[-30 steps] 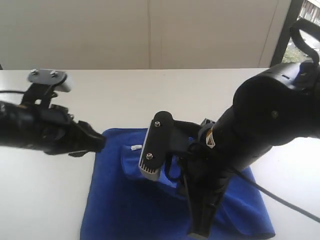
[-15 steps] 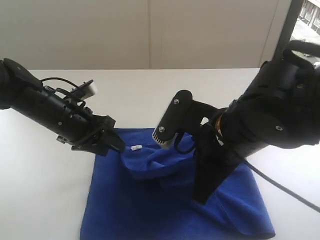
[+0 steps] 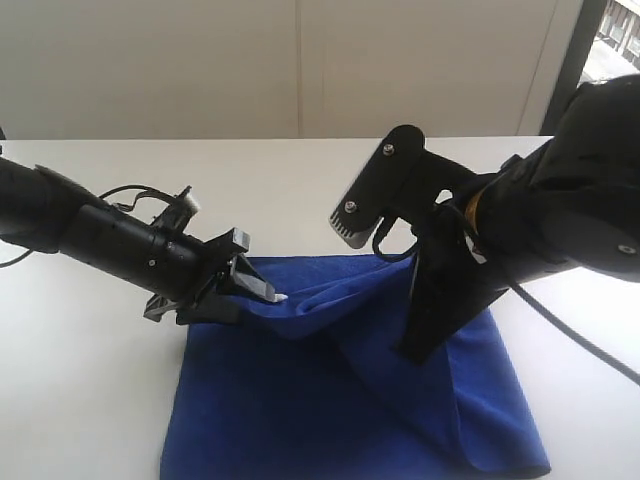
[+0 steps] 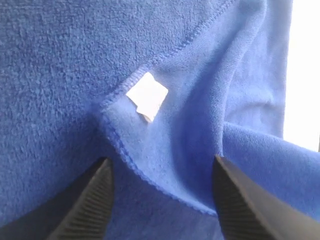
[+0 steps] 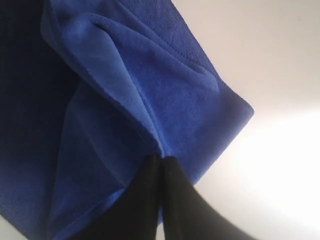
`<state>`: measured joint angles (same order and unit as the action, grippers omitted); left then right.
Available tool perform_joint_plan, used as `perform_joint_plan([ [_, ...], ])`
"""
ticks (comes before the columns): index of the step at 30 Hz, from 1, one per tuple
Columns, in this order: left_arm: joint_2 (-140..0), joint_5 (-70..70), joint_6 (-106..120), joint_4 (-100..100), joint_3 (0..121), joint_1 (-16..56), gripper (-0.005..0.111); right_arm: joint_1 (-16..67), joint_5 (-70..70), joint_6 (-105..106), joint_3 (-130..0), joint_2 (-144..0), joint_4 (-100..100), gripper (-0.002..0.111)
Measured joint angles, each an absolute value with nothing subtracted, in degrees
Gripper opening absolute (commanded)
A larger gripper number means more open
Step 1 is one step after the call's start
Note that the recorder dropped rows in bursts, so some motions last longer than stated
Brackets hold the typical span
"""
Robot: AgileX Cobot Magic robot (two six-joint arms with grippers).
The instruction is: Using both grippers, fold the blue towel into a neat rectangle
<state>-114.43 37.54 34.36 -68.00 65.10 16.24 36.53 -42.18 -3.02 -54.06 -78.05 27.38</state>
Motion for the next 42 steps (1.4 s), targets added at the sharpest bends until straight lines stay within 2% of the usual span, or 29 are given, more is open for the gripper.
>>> perform_joint_plan([
  [18,-118.38,36.62,39.76,-79.44,65.14,16.24,0.061,36.53,-42.09,-3.85,-54.06,-77.00,27.38,0.000],
  [20,-118.49,36.48,40.05,-79.85,65.14,16.24,0.056,36.53,-42.09,-3.85,-54.06,-77.00,27.38,0.000],
  [26,-118.49,35.82,40.85,-80.44,65.14,16.24,0.026,36.53,-41.97,-3.85,-54.06,-77.00,27.38,0.000],
  [33,-118.49,34.87,44.51,-82.39,65.14,16.24,0.000,36.53,-41.65,-3.95,-54.06,-77.00,26.98,0.000],
  [42,-118.40,38.96,50.06,-87.59,72.11,16.24,0.000,36.53,-41.27,5.99,-54.06,-75.60,15.34,0.000],
])
